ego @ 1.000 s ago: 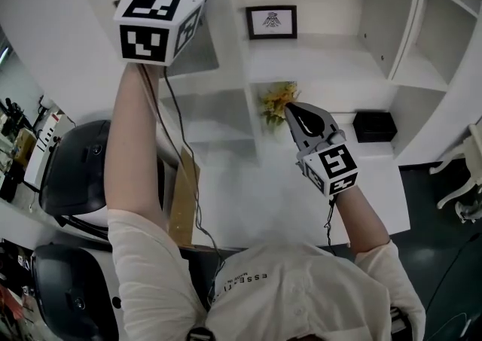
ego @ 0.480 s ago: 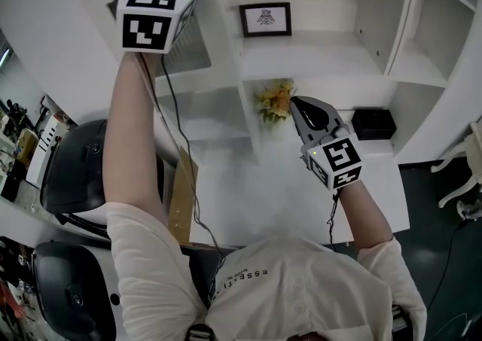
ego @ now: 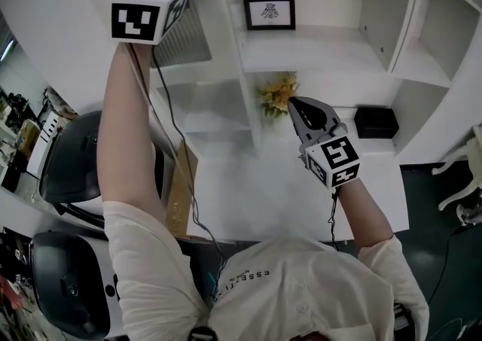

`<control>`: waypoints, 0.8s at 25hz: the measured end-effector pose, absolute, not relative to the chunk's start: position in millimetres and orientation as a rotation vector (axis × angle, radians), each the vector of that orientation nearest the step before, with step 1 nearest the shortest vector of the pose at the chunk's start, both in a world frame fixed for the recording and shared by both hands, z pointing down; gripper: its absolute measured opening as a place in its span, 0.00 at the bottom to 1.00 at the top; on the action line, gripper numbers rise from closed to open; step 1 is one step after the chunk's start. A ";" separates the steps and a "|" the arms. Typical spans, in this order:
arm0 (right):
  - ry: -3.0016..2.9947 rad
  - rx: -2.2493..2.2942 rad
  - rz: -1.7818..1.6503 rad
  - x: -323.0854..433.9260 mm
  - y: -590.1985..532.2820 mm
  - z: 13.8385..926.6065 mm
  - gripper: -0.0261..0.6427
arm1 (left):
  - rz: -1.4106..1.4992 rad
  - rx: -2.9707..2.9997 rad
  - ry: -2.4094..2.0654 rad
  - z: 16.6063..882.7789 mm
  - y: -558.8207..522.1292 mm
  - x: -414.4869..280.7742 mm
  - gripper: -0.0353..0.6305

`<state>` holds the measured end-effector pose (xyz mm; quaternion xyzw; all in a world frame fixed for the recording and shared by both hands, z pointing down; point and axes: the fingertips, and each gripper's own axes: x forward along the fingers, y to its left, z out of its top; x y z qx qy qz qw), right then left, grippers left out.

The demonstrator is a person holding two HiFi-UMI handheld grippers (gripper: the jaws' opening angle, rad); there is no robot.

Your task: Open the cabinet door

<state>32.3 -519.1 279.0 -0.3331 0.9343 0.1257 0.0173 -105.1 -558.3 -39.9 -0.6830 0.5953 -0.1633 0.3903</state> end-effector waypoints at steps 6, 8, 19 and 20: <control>2.891 -1.030 0.418 14.8 -495.3 272.4 0.06 | -0.290 -1.861 1.437 -41.0 -530.0 -104.4 0.18; 2.878 -1.041 0.430 8.5 -486.9 270.1 0.06 | -0.278 -1.893 1.404 -41.3 -520.2 -104.9 0.18; 2.723 -1.122 0.427 -17.3 -438.8 266.8 0.06 | -0.246 -1.996 1.243 -37.7 -475.7 -110.6 0.16; 2.714 -1.124 0.433 -18.6 -434.5 266.7 0.06 | -0.240 -2.003 1.232 -37.1 -471.5 -112.6 0.16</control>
